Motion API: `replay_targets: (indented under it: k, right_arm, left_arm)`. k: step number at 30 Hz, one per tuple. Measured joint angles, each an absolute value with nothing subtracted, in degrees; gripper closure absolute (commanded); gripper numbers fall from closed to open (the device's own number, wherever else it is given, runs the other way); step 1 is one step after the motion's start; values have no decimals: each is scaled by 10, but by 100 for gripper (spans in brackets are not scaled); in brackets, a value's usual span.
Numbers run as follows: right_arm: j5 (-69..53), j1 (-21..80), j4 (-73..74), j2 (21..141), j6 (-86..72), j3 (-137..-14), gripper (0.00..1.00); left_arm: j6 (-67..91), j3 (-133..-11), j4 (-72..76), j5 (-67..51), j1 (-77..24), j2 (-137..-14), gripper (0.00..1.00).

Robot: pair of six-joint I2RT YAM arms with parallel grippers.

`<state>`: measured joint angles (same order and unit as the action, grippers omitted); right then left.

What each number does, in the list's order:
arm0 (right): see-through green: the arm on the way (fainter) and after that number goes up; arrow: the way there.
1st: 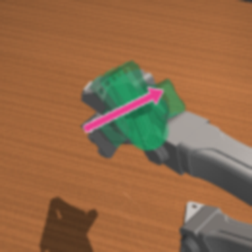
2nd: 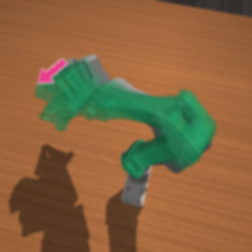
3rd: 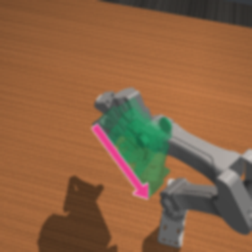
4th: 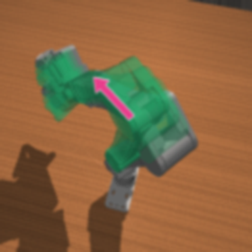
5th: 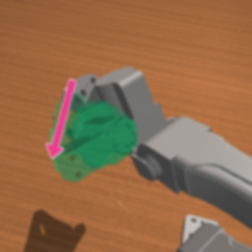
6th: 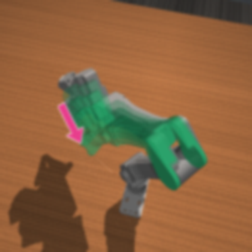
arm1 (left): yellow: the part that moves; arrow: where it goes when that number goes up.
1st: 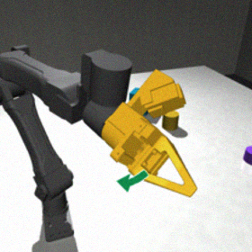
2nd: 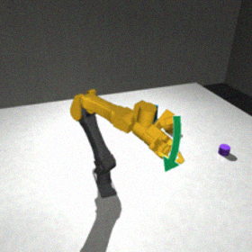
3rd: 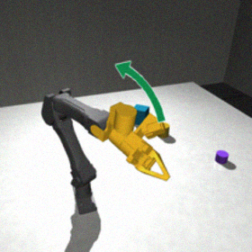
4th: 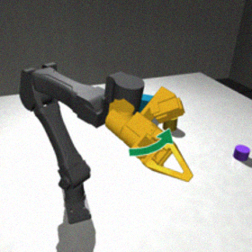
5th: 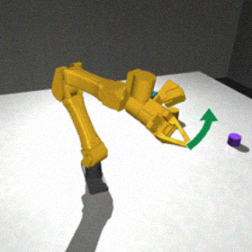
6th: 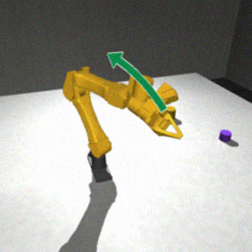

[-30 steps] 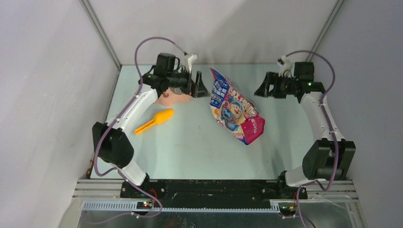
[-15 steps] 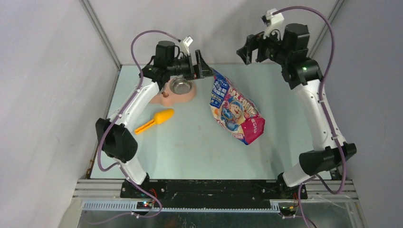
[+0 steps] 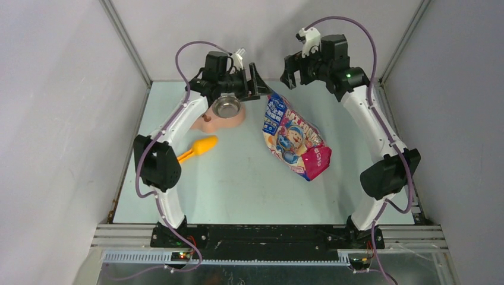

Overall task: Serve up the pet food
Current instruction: Open the pet food bag at the center of the board.

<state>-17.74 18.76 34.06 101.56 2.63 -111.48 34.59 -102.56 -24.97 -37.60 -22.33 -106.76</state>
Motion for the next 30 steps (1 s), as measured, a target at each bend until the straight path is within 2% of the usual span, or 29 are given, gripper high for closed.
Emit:
replay_targets:
  k: [6,14,30]
  right_arm:
    - [-200,209,346,1015,36,-1111,10]
    - [-210,215,356,1015,41,-1103,9]
    - [-205,224,359,1019,50,-1096,9]
  left_arm:
    - [346,-1034,-249,-377,-223,-1068,26]
    - [345,-1031,-247,-377,-223,-1068,22]
    - [334,-1027,-250,-371,-214,-1023,21]
